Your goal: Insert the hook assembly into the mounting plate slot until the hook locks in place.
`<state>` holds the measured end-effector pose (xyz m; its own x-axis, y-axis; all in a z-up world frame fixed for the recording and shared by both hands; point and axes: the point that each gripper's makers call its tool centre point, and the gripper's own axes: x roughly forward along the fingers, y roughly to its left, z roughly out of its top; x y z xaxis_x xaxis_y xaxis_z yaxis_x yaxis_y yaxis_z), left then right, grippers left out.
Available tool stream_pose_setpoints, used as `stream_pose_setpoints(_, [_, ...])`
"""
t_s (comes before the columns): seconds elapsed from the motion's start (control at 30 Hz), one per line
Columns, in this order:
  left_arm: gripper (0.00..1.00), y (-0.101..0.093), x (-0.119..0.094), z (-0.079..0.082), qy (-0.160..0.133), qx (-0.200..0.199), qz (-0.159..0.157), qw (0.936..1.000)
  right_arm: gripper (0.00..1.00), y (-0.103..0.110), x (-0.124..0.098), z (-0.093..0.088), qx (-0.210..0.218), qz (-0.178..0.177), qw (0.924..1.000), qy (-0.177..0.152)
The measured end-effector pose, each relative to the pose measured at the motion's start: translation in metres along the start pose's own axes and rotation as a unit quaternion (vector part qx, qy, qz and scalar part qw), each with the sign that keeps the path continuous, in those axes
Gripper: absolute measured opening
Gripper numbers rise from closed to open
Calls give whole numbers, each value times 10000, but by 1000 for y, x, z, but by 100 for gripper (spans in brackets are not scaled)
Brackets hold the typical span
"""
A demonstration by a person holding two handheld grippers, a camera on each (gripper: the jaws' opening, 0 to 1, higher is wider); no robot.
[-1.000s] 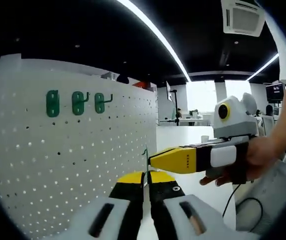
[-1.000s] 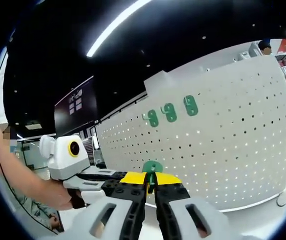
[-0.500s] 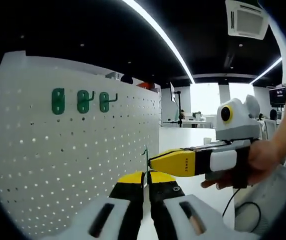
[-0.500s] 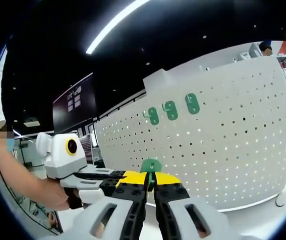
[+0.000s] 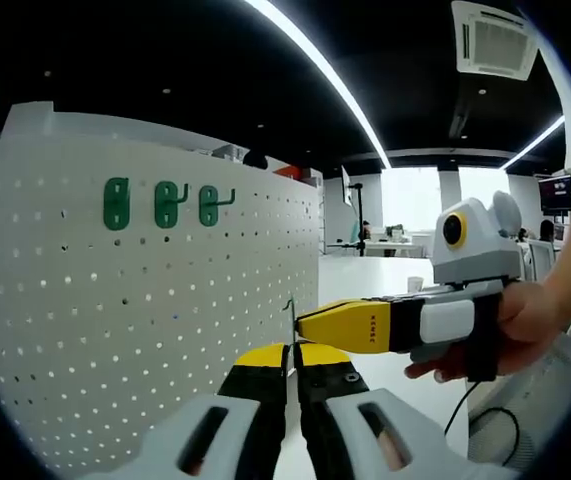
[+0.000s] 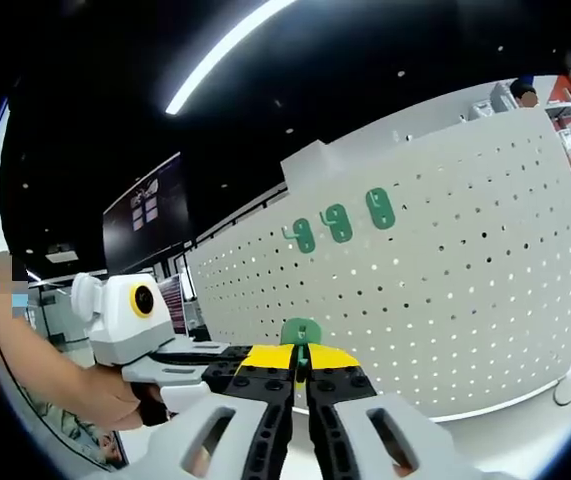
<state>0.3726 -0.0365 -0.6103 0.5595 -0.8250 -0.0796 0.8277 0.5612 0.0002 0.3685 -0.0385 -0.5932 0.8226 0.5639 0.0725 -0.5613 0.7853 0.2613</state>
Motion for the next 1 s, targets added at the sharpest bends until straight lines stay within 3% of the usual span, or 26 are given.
stream_pose_setpoints(0.5, [7,-1,0,-2,139,282,-6,9995,0,2,1,0,65,42,10000,58])
stream_pose_setpoints(0.93, [52,-6,2,-13,285,265,-59,9992,0,2,1,-3,130,51,9998,103])
stream_pose_setpoints(1.0, [60,-5,2,-18,416,298,-22,9987,0,2,0,-4,203,42,9997,115])
